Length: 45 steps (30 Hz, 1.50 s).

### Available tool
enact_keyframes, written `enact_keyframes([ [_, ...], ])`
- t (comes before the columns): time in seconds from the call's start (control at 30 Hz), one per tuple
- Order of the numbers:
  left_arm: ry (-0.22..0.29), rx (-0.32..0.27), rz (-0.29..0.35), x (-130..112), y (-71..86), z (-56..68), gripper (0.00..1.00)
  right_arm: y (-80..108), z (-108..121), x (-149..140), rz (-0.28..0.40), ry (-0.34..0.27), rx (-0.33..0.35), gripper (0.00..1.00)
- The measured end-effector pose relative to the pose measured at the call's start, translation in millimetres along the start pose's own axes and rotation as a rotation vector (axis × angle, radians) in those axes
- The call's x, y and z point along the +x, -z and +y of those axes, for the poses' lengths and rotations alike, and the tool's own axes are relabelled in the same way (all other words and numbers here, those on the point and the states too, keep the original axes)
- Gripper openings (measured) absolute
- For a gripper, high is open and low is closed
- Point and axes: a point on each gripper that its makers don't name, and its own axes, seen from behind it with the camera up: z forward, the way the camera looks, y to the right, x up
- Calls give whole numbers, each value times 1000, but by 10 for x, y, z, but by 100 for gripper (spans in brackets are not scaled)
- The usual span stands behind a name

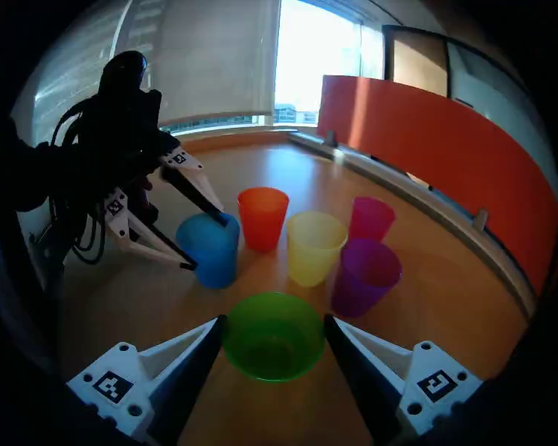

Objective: Pour water

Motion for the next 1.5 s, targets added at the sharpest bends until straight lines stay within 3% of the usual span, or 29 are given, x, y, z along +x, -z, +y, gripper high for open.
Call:
enact_keyframes([
  [0.57,3,8,-10,-89,57,-46,93,-1,-13,-33,-11,-15,-6,100],
  [1.0,-19,10,-55,-268,100,-37,93,24,-41,-298,-68,-27,-16,100],
  [1.27,-16,18,-67,-303,232,-70,93,145,-35,-440,-93,-47,-42,100],
  [1.5,1,52,-59,-301,426,-127,93,383,-62,-513,-92,-64,-72,100],
])
